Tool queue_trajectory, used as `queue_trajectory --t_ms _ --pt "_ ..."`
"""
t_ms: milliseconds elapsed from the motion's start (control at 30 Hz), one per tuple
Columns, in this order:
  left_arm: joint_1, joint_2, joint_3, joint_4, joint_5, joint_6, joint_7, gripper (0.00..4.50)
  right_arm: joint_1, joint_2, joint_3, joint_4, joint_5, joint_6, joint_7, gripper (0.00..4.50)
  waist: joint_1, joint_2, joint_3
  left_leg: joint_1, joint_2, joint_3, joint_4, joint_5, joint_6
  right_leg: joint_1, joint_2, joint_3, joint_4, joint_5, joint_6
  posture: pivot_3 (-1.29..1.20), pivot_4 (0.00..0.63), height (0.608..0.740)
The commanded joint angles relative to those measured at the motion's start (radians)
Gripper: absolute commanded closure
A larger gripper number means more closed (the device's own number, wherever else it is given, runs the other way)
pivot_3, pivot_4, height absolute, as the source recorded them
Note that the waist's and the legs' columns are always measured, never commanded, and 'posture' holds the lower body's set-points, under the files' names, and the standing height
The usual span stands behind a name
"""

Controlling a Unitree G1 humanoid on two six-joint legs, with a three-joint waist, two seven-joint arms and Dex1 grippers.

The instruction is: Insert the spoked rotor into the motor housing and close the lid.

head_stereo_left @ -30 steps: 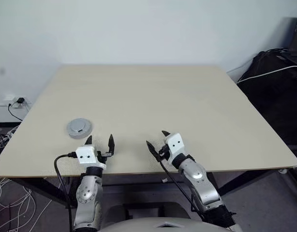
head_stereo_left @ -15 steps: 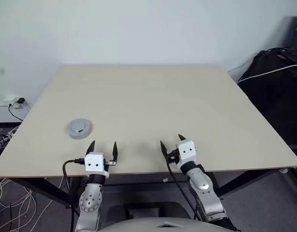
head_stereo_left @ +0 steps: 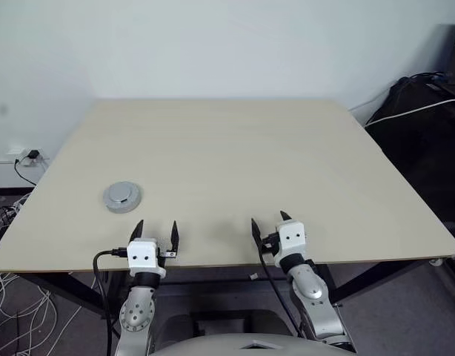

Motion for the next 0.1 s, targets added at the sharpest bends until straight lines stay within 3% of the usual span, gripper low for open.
queue_trajectory --t_ms 33,100 --pt "-0.003 -0.003 -0.014 -0.055 -0.006 0.006 0.001 0.06 -0.024 -0.002 0.003 -0.033 -0.002 -0.021 0.011 0.00 0.000 0.000 0.000 0.000 0.000 0.000 0.000 0.000 0.000 0.000 0.000 0.000 0.000 0.000 0.000 0.00 0.000 0.740" --pt "-0.002 -0.004 -0.014 -0.059 -0.006 0.008 0.004 0.06 -0.029 -0.002 0.003 -0.035 0.008 -0.016 0.024 0.00 0.000 0.000 0.000 0.000 0.000 0.000 0.000 0.000 0.000 0.000 0.000 0.000 0.000 0.000 0.000 0.00 0.000 0.740"
